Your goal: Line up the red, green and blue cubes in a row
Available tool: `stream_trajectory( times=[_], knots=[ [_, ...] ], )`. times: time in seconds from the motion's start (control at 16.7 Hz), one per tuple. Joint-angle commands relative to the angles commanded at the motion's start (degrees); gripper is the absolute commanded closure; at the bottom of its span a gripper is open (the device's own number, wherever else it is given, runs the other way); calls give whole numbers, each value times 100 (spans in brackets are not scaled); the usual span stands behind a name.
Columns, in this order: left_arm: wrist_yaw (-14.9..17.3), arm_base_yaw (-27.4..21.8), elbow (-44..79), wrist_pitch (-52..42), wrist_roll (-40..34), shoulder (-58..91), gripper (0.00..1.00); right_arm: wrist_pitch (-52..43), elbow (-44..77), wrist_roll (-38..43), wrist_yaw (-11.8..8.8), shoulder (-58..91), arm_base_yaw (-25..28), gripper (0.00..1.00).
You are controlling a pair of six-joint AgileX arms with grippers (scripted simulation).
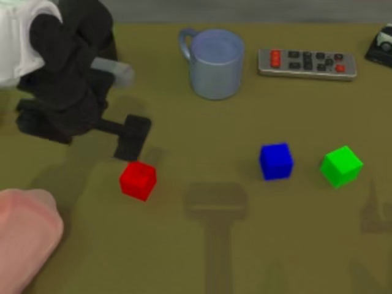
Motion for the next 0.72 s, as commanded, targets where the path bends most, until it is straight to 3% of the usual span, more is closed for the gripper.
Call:
stream_trajectory(
  times=[0.36,0.72],
  knots=[
    [-15,-415,1463,-907,-45,1642,0,0,0,0,0,0,0,0],
    [-17,-418,1567,-958,-47,1759,0,0,0,0,0,0,0,0]
  ],
)
